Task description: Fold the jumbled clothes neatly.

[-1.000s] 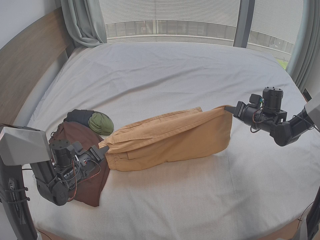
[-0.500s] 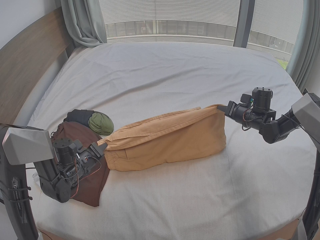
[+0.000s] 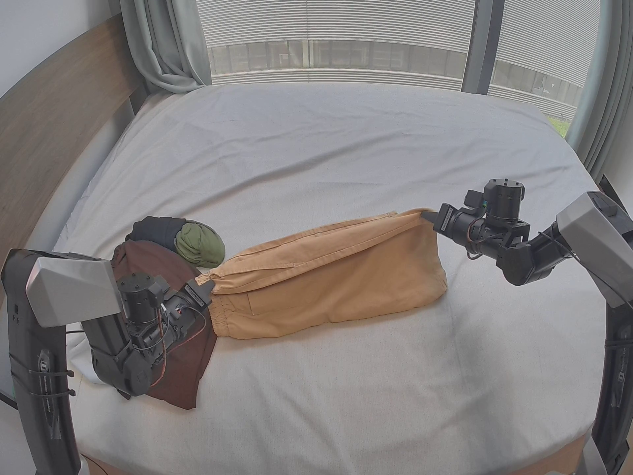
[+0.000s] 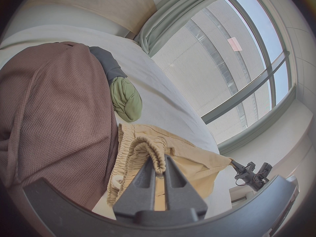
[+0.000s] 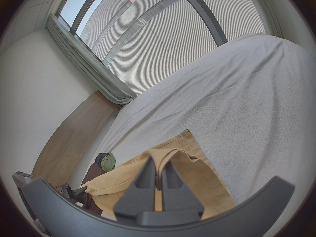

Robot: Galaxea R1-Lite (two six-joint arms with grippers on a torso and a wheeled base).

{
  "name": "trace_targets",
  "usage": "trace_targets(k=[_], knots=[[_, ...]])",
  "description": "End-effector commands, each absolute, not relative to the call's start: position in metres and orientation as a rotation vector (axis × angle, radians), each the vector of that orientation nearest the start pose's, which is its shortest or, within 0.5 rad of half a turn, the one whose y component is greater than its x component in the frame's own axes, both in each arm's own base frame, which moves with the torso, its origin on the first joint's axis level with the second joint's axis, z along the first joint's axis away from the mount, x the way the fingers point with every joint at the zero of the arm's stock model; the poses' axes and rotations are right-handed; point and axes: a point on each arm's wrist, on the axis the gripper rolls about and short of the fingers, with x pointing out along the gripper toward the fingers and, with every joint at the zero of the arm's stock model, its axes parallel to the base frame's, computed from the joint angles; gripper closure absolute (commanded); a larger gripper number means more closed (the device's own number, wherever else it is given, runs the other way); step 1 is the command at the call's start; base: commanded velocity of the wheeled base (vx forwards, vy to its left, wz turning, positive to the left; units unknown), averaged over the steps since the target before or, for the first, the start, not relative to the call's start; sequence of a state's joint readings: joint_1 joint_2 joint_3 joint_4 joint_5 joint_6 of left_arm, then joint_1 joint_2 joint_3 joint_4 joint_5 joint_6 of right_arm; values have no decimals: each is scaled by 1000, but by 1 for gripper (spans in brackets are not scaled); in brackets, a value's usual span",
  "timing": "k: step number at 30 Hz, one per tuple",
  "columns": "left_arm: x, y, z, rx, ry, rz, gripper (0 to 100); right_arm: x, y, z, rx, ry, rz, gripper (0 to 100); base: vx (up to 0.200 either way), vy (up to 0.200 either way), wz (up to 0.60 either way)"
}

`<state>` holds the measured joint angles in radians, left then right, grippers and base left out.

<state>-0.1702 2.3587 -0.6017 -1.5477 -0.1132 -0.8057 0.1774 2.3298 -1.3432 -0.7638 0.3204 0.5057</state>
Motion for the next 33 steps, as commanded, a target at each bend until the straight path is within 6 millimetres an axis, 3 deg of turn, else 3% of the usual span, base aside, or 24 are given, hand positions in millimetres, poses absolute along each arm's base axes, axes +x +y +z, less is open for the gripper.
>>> trace_targets(k=[1,27,28,29,30,33], knots=[[352,-63,-3,-785,321,-176,100,465,91,77,509,347,422,100,0,0,0],[365,-60,-15,-783,303,-143,100,480,94,53,506,291,451,100,0,0,0],[365,-60,-14,-783,302,-143,100,480,94,53,506,291,452,0,0,0,0],[364,-60,-15,-783,305,-144,100,480,94,54,506,288,453,0,0,0,0],[364,-59,-15,-783,304,-141,0,480,94,54,506,288,453,0,0,0,0],[365,-59,-13,-782,295,-141,0,482,95,58,506,256,458,0,0,0,0]])
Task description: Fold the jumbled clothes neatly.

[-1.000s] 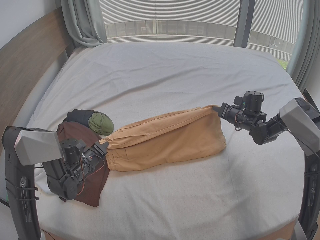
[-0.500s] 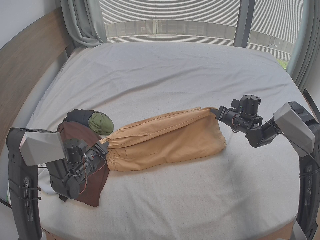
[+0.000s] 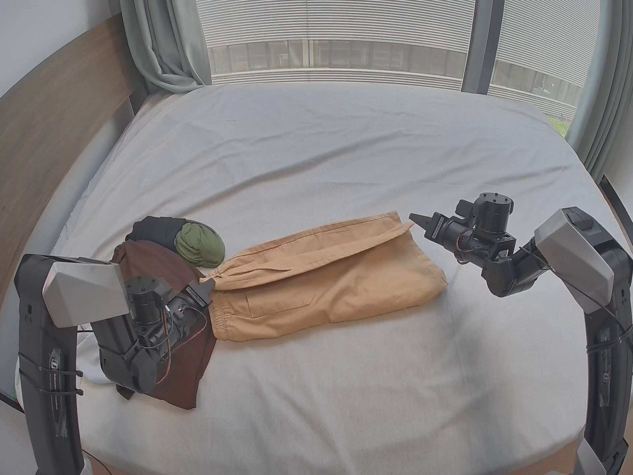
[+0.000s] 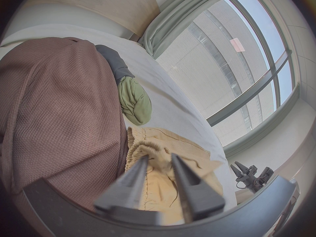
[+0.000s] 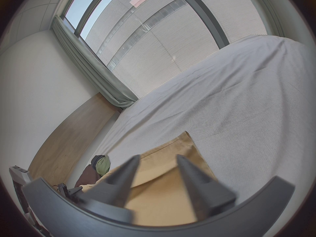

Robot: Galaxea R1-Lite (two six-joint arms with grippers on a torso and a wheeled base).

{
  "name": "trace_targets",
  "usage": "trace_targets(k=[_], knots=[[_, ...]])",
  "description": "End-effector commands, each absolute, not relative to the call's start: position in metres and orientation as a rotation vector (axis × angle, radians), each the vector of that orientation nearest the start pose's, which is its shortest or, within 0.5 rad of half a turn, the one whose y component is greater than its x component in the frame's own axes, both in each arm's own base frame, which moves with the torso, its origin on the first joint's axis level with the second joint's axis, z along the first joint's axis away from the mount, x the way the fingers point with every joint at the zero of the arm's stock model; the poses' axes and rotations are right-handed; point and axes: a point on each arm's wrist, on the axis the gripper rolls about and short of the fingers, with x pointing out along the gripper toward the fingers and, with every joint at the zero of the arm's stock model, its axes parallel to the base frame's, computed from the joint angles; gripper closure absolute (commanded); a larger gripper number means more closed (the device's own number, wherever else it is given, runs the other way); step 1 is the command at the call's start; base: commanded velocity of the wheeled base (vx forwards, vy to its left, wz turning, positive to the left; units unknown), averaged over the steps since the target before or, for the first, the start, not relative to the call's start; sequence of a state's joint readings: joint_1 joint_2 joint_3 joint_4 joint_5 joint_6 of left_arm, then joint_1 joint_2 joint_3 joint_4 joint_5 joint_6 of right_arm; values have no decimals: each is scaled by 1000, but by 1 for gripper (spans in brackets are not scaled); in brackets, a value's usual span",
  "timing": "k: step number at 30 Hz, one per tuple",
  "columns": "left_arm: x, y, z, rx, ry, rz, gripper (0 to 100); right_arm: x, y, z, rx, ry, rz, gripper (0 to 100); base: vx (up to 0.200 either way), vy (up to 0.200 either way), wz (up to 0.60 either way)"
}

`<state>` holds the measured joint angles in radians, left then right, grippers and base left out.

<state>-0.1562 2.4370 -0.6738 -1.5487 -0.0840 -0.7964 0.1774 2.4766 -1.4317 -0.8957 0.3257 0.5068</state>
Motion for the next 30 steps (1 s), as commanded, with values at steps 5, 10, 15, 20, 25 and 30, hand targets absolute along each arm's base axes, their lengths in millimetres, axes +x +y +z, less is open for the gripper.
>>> trace_targets(k=[5,10,15,20,25,30], knots=[[378,-51,-4,-791,202,-69,0,482,96,58,518,228,459,0,0,0,0],[380,-48,-2,-795,185,-53,0,477,100,58,521,242,465,0,0,0,0],[379,-48,-1,-795,183,-53,0,473,107,54,520,263,475,0,0,0,0],[375,-49,6,-799,180,-65,0,460,110,58,520,294,477,0,0,0,0],[365,-53,20,-814,182,-90,0,443,108,68,520,314,465,0,0,0,0],[353,-57,37,-814,184,-150,0,419,101,75,521,352,445,0,0,0,0]])
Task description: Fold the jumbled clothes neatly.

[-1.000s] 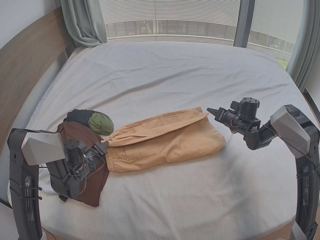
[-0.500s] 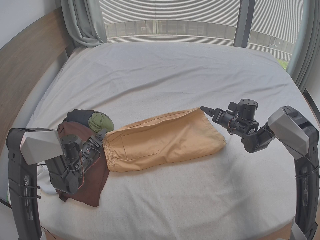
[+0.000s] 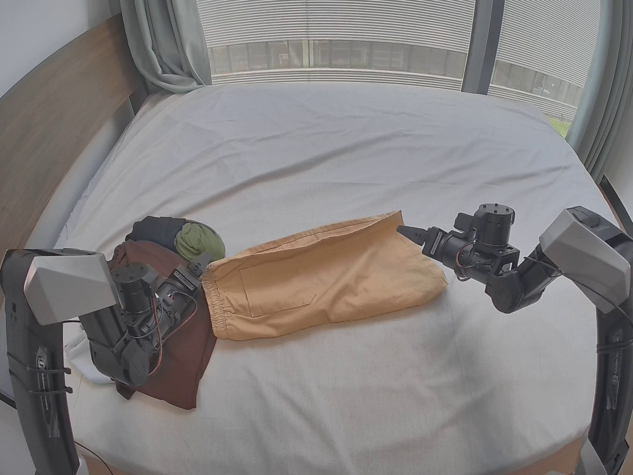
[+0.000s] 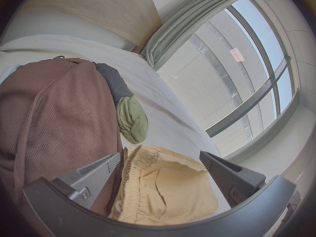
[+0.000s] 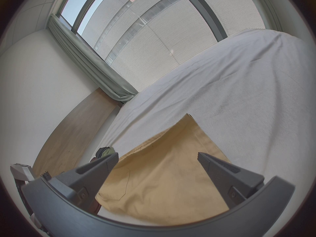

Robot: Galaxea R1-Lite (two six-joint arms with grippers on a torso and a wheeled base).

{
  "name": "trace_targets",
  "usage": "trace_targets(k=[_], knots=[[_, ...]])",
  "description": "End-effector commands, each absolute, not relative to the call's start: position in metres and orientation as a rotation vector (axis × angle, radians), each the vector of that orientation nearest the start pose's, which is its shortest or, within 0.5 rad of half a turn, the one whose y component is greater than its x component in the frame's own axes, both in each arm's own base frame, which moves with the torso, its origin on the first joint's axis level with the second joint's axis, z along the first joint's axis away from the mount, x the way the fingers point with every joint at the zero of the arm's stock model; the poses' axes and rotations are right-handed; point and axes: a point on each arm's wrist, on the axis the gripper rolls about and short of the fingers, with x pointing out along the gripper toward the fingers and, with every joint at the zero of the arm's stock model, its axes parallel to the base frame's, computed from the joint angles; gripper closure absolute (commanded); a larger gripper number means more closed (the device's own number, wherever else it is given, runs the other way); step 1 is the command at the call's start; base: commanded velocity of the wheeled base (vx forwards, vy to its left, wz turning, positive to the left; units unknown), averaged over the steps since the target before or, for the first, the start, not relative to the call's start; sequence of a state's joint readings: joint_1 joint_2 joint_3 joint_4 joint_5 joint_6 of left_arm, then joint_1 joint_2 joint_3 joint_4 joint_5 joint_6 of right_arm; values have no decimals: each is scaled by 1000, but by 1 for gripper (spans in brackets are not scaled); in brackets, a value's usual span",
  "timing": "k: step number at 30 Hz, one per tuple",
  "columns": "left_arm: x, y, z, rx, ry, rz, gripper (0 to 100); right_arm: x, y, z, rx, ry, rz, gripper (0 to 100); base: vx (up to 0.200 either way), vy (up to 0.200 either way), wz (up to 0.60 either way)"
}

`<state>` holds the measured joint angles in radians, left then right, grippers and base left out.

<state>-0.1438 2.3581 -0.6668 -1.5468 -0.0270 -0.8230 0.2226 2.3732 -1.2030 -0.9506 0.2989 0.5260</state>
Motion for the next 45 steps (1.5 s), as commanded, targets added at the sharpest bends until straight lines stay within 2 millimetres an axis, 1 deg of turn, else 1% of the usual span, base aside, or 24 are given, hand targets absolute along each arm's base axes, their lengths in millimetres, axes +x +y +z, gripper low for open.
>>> trace_targets(k=[1,3,4,5,8,13,18,21,23,27,32,33,34,36,40,41,43,45], knots=[[351,-58,40,-814,181,-155,0,412,99,75,521,366,437,0,0,0,0],[348,-59,44,-813,183,-171,0,404,96,73,522,386,428,0,0,0,0],[347,-60,44,-813,184,-174,0,404,95,73,522,388,428,0,0,0,0],[343,-63,47,-809,194,-197,0,395,93,71,523,413,419,0,0,0,0],[336,-68,51,-806,209,-227,0,384,89,63,524,455,400,0,0,0,0],[326,-79,50,-782,245,-265,0,377,87,53,521,473,372,0,0,0,0],[317,-86,46,-694,275,-291,0,373,87,47,522,482,371,0,0,0,0],[314,-87,44,-668,282,-295,0,372,87,43,523,493,369,0,0,0,0],[311,-87,41,-605,291,-298,0,373,87,33,523,518,361,0,0,0,0],[309,-83,35,-499,298,-295,0,373,88,21,524,550,352,0,0,0,0],[303,-81,29,-376,313,-300,0,374,90,8,523,584,347,0,0,0,0],[303,-81,29,-376,313,-300,0,374,90,8,523,584,347,0,0,0,0],[300,-79,27,-323,317,-304,0,374,90,2,526,599,340,0,0,0,0],[299,-79,27,-287,314,-307,0,375,91,-3,535,610,335,0,0,0,0],[297,-77,26,-252,314,-308,0,377,91,-8,550,622,328,0,0,0,0],[297,-75,26,-234,311,-304,0,379,91,-12,552,625,321,0,0,0,0],[297,-74,26,-229,310,-303,0,380,90,-13,553,625,321,0,0,0,0],[298,-69,25,-209,311,-289,0,386,90,-24,555,634,312,0,0,0,0]])
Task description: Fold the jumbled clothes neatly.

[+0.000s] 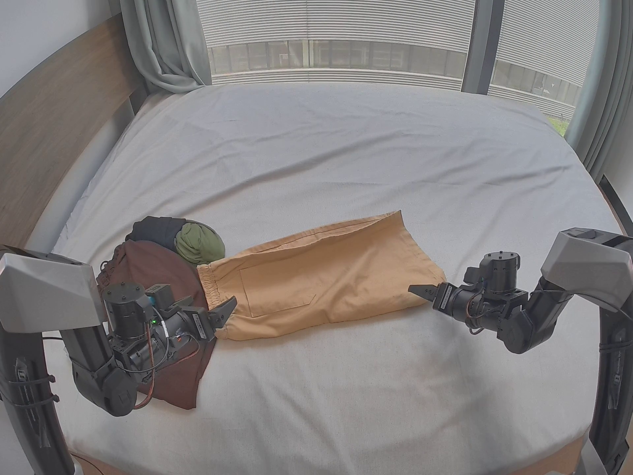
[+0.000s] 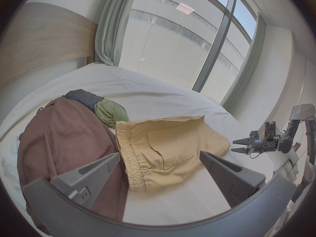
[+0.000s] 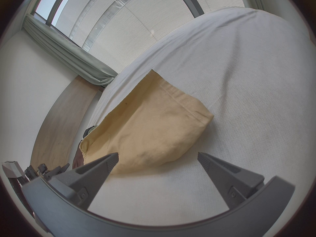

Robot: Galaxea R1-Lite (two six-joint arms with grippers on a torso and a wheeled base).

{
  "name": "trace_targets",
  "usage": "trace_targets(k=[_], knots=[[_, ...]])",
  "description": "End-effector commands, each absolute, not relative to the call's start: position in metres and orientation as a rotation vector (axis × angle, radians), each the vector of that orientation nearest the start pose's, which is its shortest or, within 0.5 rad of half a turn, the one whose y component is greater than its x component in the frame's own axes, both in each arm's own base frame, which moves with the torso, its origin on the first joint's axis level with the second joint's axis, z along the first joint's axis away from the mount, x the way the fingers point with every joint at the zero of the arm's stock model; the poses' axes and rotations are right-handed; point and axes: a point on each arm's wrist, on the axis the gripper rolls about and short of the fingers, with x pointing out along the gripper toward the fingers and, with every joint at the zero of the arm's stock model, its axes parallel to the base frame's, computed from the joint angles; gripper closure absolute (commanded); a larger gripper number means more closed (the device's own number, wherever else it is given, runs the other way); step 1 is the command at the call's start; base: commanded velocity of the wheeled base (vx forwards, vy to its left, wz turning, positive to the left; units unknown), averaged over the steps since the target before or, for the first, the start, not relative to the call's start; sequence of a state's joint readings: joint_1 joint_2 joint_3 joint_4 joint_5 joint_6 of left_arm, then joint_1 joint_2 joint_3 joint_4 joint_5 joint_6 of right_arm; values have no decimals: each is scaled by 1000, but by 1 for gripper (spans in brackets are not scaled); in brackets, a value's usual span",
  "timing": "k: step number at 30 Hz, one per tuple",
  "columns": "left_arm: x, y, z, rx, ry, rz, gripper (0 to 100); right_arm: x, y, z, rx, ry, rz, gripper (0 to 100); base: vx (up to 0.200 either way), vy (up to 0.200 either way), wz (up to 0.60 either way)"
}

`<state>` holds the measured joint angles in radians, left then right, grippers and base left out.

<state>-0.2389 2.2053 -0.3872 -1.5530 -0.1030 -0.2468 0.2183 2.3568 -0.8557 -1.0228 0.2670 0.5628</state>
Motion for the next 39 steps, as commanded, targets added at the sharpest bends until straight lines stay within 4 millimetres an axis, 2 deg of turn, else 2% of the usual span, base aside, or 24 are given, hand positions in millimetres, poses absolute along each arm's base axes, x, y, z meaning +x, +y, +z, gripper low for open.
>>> trace_targets(k=[1,11,21,30,39], knots=[[298,-69,25,-209,312,-288,0,388,90,-26,555,636,311,0,0,0,0],[298,-67,23,-208,319,-280,0,407,98,-38,561,614,304,0,0,0,0],[299,-68,19,-209,332,-281,0,420,119,-57,553,605,345,0,0,0,0],[300,-67,15,-208,342,-278,0,432,144,-52,613,560,370,0,0,0,0],[301,-68,15,-210,338,-280,0,434,146,-50,621,539,375,0,0,0,0]])
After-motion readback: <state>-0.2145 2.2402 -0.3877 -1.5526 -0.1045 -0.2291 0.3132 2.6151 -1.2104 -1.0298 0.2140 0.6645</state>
